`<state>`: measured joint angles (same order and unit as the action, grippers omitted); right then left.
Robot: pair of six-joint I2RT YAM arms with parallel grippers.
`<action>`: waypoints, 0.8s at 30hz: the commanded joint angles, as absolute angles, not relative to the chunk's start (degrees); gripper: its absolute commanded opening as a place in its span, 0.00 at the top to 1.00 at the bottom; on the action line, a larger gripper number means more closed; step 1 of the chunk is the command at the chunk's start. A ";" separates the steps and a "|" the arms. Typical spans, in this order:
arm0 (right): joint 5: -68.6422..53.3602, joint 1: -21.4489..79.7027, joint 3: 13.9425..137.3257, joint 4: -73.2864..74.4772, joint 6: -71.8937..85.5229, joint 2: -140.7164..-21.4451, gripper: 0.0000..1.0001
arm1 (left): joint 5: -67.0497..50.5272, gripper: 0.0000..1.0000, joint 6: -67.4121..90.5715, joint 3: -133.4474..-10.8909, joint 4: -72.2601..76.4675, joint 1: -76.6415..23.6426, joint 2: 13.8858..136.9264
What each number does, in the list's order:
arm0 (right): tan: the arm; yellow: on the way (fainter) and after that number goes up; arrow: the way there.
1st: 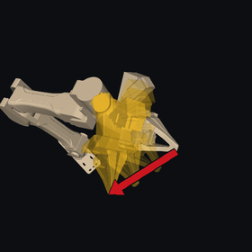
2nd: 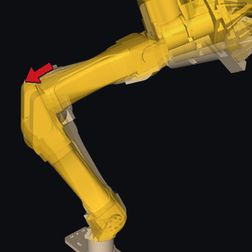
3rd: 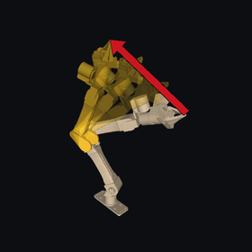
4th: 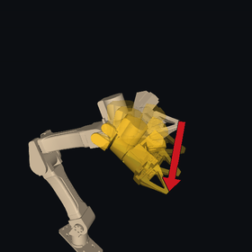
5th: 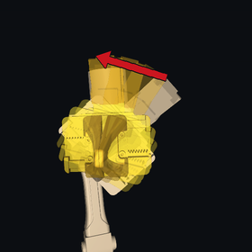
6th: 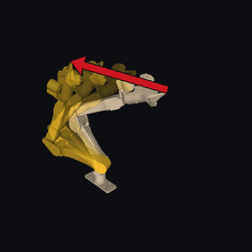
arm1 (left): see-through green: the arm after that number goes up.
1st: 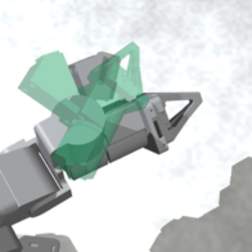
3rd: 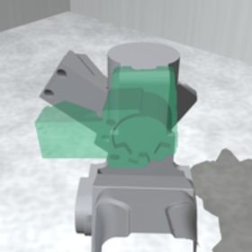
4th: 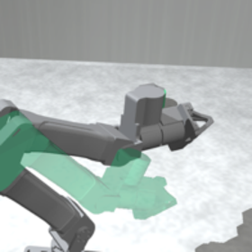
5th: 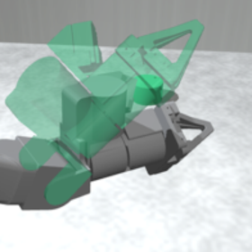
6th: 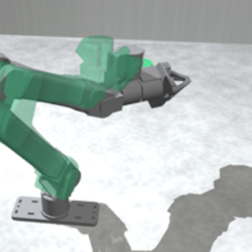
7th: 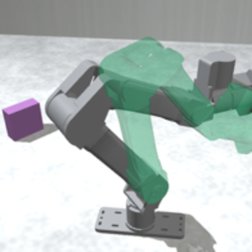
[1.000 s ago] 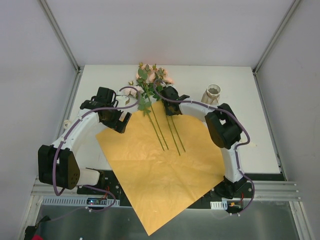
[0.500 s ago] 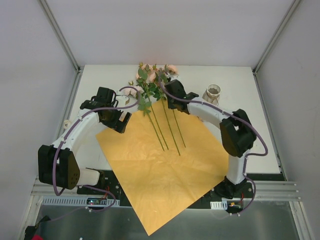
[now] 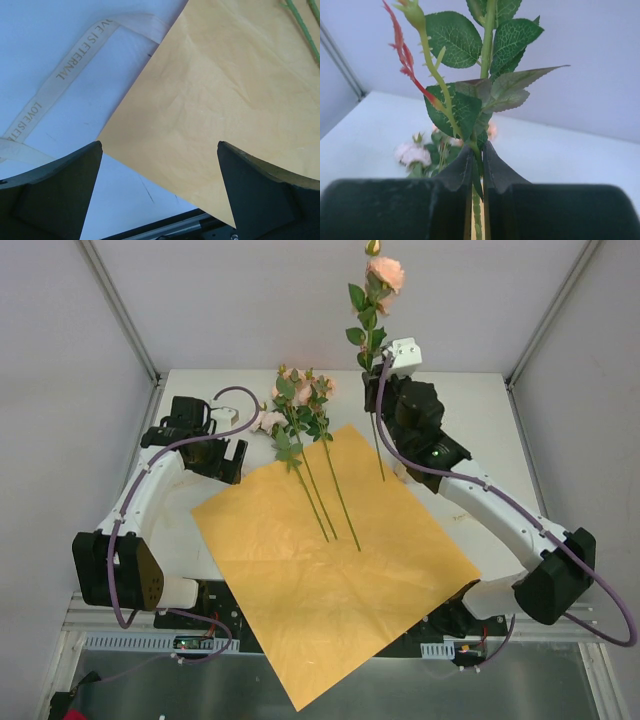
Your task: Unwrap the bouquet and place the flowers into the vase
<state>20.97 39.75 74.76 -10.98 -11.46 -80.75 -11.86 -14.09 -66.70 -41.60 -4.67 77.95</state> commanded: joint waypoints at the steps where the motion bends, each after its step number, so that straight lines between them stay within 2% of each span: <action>1: 19.36 36.75 76.18 -30.67 -23.38 -76.82 0.99 | -15.29 0.01 -12.92 -68.64 -43.33 -4.04 76.12; 9: 17.75 30.07 77.96 -37.95 -26.37 -72.34 0.99 | -16.26 0.01 -13.62 -67.59 -43.42 -3.87 73.39; 24: 23.99 22.33 69.62 -52.80 -24.26 -71.28 0.99 | -19.51 0.01 -16.70 -67.15 -44.65 -3.96 71.19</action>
